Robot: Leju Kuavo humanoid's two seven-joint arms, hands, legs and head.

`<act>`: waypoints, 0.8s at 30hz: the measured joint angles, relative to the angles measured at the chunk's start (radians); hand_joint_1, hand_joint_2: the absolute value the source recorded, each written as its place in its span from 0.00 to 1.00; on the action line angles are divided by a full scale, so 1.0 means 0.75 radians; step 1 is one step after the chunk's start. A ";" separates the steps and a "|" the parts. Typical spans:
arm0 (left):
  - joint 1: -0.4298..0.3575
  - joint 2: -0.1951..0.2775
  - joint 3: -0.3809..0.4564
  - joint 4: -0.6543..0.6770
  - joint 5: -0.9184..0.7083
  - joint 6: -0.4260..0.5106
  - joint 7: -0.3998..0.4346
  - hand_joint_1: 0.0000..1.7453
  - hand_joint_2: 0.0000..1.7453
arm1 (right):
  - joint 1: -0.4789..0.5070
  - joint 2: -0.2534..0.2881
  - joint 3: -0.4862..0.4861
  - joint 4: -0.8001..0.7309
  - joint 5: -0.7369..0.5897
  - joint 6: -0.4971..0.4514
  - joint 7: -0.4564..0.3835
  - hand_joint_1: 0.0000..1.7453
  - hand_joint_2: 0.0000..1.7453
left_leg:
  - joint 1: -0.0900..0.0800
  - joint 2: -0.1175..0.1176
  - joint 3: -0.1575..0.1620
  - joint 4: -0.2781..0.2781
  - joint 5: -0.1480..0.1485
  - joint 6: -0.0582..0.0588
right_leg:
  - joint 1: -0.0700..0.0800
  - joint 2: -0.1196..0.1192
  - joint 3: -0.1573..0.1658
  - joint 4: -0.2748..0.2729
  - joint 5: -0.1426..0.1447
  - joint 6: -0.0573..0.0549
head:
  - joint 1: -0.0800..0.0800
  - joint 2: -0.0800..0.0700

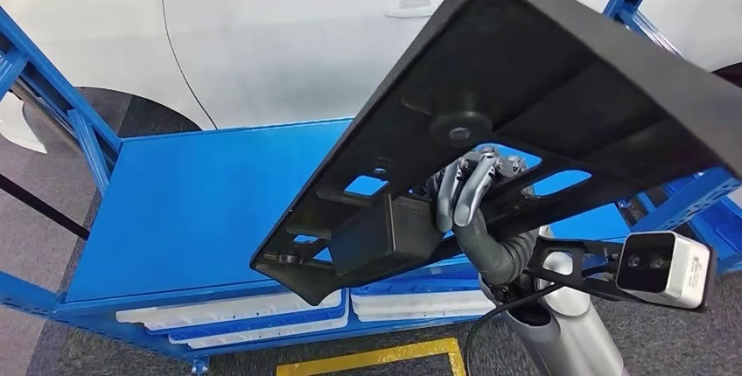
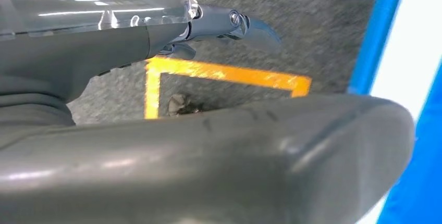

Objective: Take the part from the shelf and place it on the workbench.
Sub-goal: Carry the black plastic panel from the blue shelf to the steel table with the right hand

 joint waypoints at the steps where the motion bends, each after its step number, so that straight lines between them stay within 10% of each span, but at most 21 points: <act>1: 0.000 0.000 0.000 0.000 0.001 0.001 0.004 0.00 0.00 | 0.000 0.002 0.000 0.003 -0.002 0.000 0.004 1.00 1.00 | 0.002 0.002 -0.028 0.074 -0.055 -0.003 | 0.001 -0.004 -0.009 -0.002 0.009 -0.006 | 0.000 0.000; 3: 0.001 0.000 0.000 0.000 0.001 0.003 0.009 0.00 0.00 | 0.000 0.004 0.000 0.010 -0.004 0.000 0.010 1.00 1.00 | 0.003 0.003 -0.085 0.248 -0.155 -0.010 | 0.005 -0.008 -0.034 -0.001 0.026 -0.010 | 0.000 0.000; 5: 0.001 0.000 0.001 0.000 0.000 0.015 0.023 0.00 0.00 | 0.000 0.005 0.001 0.018 -0.010 -0.003 0.029 1.00 1.00 | 0.003 0.003 -0.072 0.289 -0.172 -0.012 | 0.009 -0.009 -0.058 0.004 0.043 -0.009 | 0.000 0.000; 9: -0.005 0.002 0.001 0.000 -0.010 0.038 0.073 0.00 0.00 | -0.029 0.003 0.002 0.038 -0.043 -0.041 0.091 1.00 1.00 | -0.003 0.002 0.144 -0.045 -0.065 0.007 | 0.013 -0.008 -0.096 0.020 0.072 0.008 | 0.000 0.000; 13: -0.004 0.004 0.001 0.000 -0.013 0.039 0.081 0.00 0.00 | -0.059 -0.017 0.002 0.056 -0.097 -0.068 0.079 1.00 1.00 | -0.009 0.001 0.147 -0.093 -0.027 0.040 | 0.011 -0.006 -0.106 0.016 0.103 0.038 | 0.000 0.000; 19: 0.003 0.007 0.008 0.000 0.001 0.045 0.106 0.00 0.00 | -0.007 -0.079 -0.001 0.032 -0.113 0.064 -0.037 1.00 1.00 | -0.001 0.009 0.060 -0.099 0.056 0.066 | -0.001 0.005 -0.212 0.378 -0.174 0.068 | 0.000 0.000; 21: 0.014 0.007 0.010 0.000 -0.005 0.057 0.125 0.00 0.00 | 0.050 -0.090 -0.006 0.013 -0.044 0.091 -0.088 1.00 1.00 | -0.001 0.009 0.030 -0.096 0.077 0.060 | -0.006 0.005 -0.153 0.370 -0.146 0.071 | 0.000 0.000; 24: 0.027 0.008 0.010 0.000 -0.021 0.068 0.145 0.00 0.00 | 0.127 -0.095 -0.019 0.001 0.042 0.103 -0.156 1.00 1.00 | -0.002 0.006 -0.001 -0.087 0.101 0.043 | -0.006 0.008 0.051 0.103 -0.093 0.062 | -0.001 0.000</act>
